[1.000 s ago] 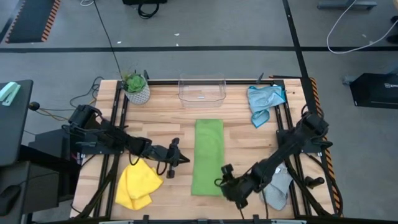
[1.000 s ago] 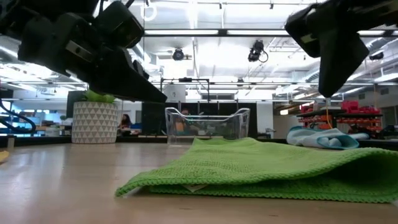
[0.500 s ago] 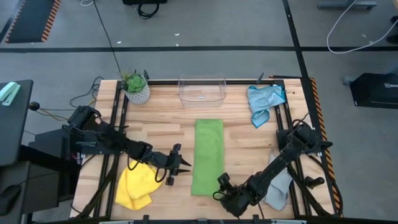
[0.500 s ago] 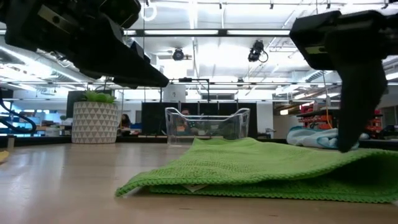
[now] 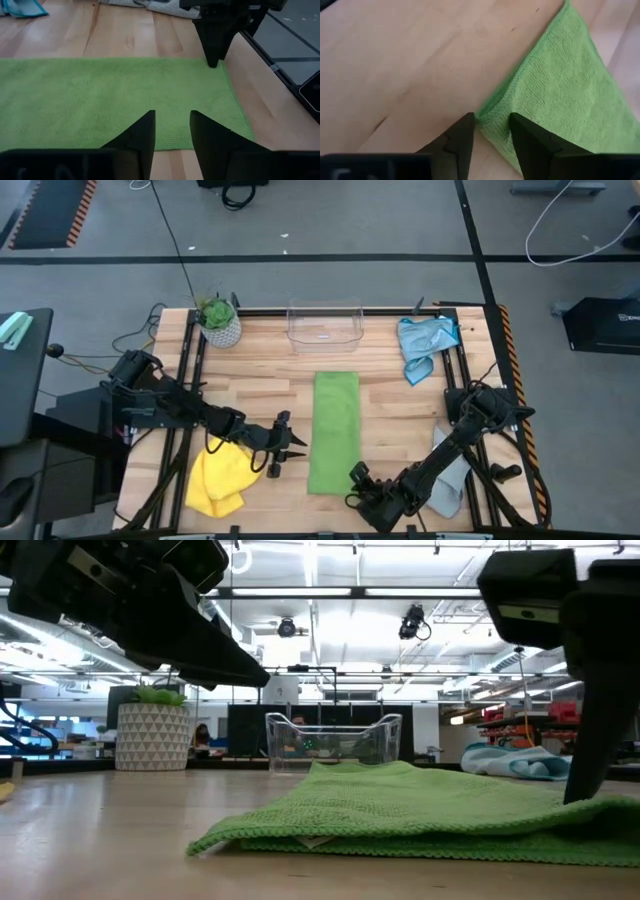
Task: Fold microfiber towels
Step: Fold the green microfiber cloth
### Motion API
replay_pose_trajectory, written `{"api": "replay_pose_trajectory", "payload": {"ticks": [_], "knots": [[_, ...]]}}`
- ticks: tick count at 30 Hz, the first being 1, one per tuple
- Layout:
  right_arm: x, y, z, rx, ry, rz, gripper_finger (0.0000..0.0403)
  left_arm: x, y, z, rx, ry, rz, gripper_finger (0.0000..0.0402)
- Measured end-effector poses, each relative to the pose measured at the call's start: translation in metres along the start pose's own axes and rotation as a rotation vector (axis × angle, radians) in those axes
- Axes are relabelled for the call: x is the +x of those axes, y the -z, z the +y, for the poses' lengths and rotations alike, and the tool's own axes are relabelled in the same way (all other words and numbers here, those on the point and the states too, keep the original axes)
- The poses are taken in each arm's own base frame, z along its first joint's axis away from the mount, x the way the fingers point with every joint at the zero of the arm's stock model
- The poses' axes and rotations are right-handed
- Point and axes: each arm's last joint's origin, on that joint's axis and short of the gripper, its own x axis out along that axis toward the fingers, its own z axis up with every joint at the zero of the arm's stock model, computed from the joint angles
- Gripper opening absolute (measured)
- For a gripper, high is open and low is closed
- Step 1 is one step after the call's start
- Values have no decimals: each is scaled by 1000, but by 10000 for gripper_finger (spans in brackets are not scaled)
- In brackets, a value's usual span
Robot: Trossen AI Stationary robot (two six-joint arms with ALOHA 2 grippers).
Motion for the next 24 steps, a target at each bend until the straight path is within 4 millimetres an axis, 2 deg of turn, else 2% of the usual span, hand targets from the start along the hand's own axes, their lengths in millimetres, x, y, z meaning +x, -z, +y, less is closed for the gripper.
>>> {"api": "replay_pose_trajectory", "payload": {"ticks": [6,16,20,24], "knots": [[-4,0,-1,36,25,-6,124,0,0,0,6,0,1,139],[-6,0,-4,106,72,-12,42,0,0,0,-17,-1,2,122],[-10,-1,-7,184,91,-23,35,-1,1,-3,-24,8,5,109],[-23,-6,-15,279,127,-70,35,-2,3,-8,-14,25,12,110]]}}
